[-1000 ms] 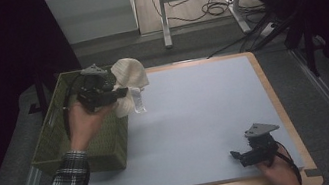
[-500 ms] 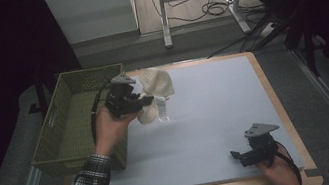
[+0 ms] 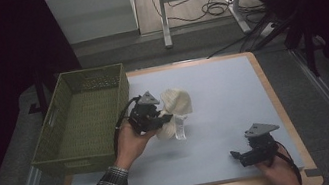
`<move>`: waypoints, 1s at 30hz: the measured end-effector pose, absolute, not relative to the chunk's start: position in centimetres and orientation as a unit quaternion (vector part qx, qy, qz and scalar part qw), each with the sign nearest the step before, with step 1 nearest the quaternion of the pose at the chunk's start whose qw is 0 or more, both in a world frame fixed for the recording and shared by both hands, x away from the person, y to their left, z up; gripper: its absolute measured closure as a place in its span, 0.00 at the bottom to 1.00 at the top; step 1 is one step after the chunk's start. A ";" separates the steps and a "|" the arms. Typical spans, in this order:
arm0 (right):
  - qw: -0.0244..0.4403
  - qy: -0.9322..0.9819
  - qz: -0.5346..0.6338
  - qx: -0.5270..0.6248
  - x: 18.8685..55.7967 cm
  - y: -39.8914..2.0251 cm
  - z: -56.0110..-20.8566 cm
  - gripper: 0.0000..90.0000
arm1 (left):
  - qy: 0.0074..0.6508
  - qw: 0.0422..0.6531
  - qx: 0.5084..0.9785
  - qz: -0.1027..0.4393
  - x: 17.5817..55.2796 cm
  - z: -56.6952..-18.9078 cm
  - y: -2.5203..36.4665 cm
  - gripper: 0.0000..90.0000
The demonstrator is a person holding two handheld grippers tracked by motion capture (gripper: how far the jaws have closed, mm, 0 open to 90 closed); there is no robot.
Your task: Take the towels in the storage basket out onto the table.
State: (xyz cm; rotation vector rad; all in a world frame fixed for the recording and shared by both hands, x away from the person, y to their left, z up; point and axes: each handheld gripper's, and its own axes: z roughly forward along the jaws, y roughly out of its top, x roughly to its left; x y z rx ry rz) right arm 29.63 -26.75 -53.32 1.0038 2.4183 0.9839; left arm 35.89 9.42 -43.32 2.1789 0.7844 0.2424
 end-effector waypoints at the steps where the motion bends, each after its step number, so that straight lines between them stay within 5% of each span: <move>1: 0.171 0.852 0.346 0.353 29.6 -26.8 -53.3 0.06 | 0.309 0.394 0.861 0.093 35.9 -43.6 9.3 0.84; 20: 0.171 0.852 0.345 0.355 29.6 -26.7 -53.3 0.06 | 0.340 0.367 0.861 0.098 36.5 -51.2 7.6 0.76; 26: 0.171 0.852 0.346 0.355 29.6 -26.7 -53.3 0.06 | 0.345 0.373 0.855 0.106 36.2 -51.6 7.4 0.34; 30: 0.171 0.852 0.346 0.355 29.6 -26.7 -53.3 0.06 | 0.349 0.378 0.850 0.117 35.1 -50.7 7.7 0.18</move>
